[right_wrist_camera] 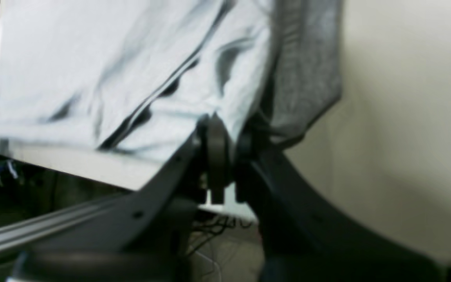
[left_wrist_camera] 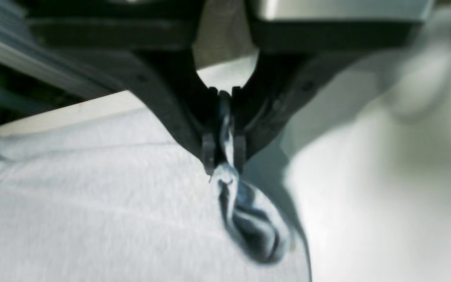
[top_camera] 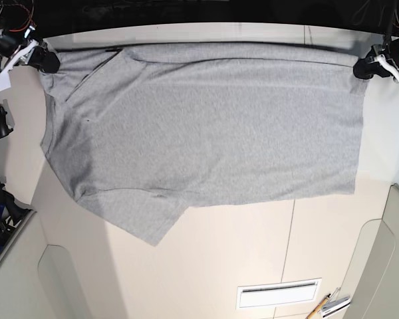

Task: Fold the T-shirt properly
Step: 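Lift the grasped edge and fold it over the shirt body, then grasp the opposite edge of the shirt with both grippers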

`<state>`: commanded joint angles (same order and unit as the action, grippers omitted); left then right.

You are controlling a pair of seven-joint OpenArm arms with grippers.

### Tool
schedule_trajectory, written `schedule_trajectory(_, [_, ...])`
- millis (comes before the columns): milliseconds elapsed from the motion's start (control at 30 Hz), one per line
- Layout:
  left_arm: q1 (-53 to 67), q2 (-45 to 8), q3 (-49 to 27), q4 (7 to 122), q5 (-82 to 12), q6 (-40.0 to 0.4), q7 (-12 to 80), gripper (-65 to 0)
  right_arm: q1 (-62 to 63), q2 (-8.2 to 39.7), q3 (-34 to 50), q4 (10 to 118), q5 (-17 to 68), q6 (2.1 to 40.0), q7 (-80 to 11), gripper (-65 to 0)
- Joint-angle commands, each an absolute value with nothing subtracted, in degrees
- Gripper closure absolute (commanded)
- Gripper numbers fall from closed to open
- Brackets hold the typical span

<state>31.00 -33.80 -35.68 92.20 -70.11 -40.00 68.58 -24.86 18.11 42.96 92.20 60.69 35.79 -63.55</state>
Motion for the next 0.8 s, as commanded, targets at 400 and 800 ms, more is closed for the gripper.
schedule_trajectory(400, [32.25,-33.30,-36.05,92.36,-70.11,-40.00,68.38,-28.3,-23.64,18.11,47.33,92.27,59.11,35.55,-61.52,-24.2])
schedule_trajectory(800, [26.79,-37.17,-45.67,92.31,-71.66,-40.00,67.61,-36.6,-11.14,24.14,50.39,91.79,52.12,34.70,-54.87,-24.2])
